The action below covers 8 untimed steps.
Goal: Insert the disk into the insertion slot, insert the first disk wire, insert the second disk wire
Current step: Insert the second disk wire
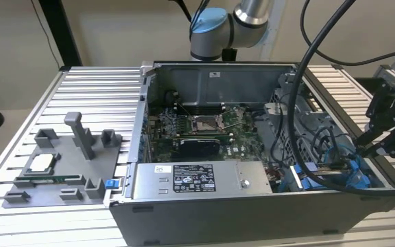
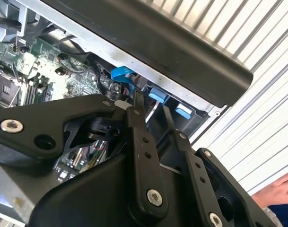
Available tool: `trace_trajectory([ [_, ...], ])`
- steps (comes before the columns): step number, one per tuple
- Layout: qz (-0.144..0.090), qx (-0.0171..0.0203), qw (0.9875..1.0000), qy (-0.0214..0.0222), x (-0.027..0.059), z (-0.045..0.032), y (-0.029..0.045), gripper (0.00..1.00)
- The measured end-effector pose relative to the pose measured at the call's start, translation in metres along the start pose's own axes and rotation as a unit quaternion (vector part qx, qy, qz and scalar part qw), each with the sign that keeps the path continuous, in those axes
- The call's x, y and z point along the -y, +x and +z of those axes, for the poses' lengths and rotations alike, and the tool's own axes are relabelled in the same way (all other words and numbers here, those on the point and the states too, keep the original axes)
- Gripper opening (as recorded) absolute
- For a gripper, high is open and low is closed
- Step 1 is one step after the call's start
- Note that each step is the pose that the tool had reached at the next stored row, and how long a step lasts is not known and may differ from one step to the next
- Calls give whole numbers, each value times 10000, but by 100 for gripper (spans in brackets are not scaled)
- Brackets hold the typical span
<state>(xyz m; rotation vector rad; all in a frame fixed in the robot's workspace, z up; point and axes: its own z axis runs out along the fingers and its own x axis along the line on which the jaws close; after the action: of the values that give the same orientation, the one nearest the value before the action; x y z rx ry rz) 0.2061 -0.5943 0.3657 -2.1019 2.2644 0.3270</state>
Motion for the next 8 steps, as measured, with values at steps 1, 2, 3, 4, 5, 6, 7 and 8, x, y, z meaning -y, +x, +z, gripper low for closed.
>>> trace_trajectory([
  [1, -1, 5, 10000, 0, 0, 0, -1, 100],
  [2, -1, 7, 10000, 0, 0, 0, -1, 100],
  [3, -1, 8, 10000, -1, 0, 1, 0, 100],
  [4, -1, 9, 10000, -1, 0, 1, 0, 100],
  [5, -1, 8, 10000, -1, 0, 1, 0, 100],
  [6, -1, 9, 10000, -1, 0, 1, 0, 100],
  [7, -1, 8, 10000, -1, 0, 1, 0, 100],
  [8, -1, 8, 10000, -1, 0, 1, 0, 0],
])
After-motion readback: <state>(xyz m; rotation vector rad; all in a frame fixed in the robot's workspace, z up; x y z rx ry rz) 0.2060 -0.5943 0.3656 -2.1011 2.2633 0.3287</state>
